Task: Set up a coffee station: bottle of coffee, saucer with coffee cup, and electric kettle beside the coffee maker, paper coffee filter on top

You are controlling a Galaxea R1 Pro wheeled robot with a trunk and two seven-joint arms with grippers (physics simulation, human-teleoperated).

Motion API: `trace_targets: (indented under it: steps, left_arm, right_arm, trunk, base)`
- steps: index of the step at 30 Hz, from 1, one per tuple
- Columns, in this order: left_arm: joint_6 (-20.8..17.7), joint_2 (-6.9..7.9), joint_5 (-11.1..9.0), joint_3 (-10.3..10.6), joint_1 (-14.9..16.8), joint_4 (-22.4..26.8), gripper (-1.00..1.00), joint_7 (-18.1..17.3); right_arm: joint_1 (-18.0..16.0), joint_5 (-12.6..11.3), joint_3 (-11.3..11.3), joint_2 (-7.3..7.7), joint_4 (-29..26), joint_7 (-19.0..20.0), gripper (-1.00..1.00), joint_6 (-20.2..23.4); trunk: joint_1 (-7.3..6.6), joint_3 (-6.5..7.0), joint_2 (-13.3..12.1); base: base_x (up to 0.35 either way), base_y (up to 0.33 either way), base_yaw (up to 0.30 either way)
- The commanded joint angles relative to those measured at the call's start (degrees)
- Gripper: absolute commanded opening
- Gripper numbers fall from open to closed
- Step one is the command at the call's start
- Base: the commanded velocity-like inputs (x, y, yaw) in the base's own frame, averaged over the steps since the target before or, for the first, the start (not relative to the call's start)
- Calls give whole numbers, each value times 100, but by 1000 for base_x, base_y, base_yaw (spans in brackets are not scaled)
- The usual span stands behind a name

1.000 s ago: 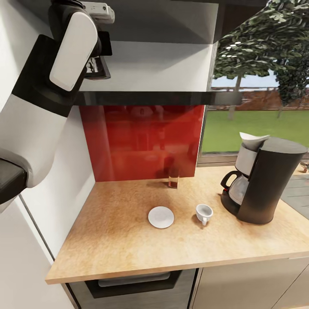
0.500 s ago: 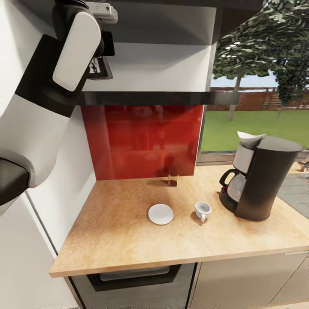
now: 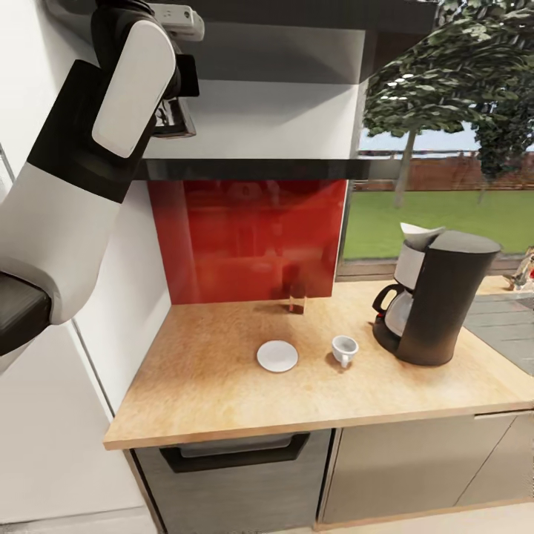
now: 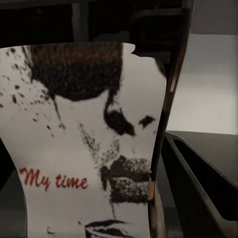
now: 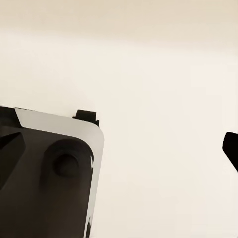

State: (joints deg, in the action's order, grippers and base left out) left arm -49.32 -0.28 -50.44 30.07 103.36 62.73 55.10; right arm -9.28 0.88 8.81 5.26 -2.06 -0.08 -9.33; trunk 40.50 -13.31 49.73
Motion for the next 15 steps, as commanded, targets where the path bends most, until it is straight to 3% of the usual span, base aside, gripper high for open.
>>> trace_targets:
  steps: [1, 15]
  left_arm:
    - [-17, 1, -45, 9, 8, 2, -100, 45]
    - [-17, 1, -47, 5, 6, 56, -100, 23]
  right_arm:
    - [-4, 9, 25, 2, 4, -1, 100, -17]
    - [-4, 9, 25, 2, 3, -1, 100, -17]
  trunk:
    - [0, -8, 6]
    - [0, -8, 6]
  base:
    - [-70, 0, 0]
    - [-56, 0, 0]
